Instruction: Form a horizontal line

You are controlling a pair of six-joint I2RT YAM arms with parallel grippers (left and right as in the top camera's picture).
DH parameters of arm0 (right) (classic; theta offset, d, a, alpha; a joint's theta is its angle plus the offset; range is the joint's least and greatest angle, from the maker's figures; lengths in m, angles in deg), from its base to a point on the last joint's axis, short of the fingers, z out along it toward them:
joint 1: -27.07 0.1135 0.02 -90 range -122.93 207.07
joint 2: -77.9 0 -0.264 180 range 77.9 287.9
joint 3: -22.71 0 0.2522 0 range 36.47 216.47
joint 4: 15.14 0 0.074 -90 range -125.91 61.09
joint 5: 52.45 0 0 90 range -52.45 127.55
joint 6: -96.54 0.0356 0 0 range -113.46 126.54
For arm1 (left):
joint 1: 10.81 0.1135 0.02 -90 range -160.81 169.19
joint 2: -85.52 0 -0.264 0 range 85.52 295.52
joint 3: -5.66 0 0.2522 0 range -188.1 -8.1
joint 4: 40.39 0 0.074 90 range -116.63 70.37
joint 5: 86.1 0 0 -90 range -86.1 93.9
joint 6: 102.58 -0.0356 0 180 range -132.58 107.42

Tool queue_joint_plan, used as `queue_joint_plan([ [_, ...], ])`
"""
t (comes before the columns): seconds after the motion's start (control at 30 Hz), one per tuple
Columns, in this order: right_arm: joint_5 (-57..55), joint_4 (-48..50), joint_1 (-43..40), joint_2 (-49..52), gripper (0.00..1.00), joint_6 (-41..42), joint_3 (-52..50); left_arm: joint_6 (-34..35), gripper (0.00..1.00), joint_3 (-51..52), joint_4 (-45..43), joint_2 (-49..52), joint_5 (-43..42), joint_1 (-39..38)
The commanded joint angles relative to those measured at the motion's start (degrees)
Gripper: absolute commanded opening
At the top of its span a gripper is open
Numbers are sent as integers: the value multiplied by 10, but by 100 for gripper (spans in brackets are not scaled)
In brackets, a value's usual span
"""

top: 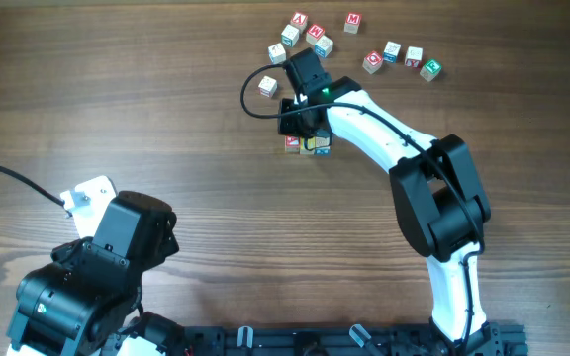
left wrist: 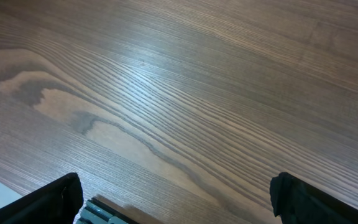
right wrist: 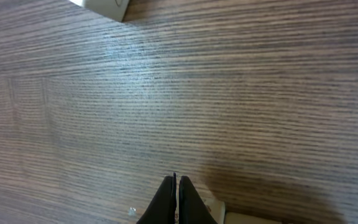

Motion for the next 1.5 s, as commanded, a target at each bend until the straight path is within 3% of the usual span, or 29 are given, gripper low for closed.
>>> queue_joint_plan([
  [0.0,-14,-7,3,7,5,3,11,10,100,1,0,-2,1,1],
  [0.83,-36,4,2,7,5,13,11,10,100,1,0,-2,1,1],
  [1.03,-17,28,7,4,4,-31,51,10,100,1,0,-2,1,1],
  [1.47,-64,-71,70,5,5,-19,61,10,100,1,0,-2,1,1],
])
